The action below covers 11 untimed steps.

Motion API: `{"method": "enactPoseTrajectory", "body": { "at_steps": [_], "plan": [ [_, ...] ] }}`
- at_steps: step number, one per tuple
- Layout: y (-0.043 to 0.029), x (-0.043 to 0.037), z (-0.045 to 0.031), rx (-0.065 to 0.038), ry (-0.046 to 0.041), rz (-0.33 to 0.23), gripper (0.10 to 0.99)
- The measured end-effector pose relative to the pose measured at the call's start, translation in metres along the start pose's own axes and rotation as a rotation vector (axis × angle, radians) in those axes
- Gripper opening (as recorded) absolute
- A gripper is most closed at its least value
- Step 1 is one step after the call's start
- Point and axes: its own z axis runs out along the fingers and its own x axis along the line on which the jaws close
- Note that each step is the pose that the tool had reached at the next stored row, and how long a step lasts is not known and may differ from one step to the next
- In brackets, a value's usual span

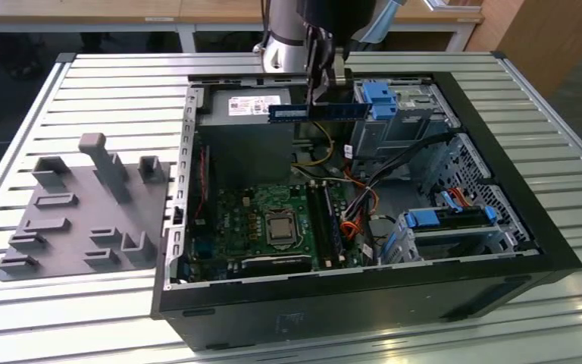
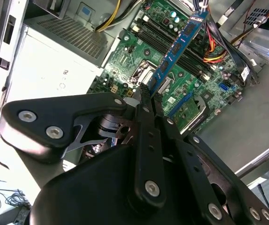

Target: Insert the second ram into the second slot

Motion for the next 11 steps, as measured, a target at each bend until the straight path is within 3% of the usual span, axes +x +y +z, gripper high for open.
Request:
{"method": "enactPoseTrajectory", "body": {
  "at_steps": [7, 11],
  "plan": [
    [0.0001, 0.0025, 0.0, 0.0, -0.0006, 0.016, 0.137],
    [0.0001, 0.0029, 0.0001, 0.001, -0.0023, 0.063, 0.137]
  ]
}}
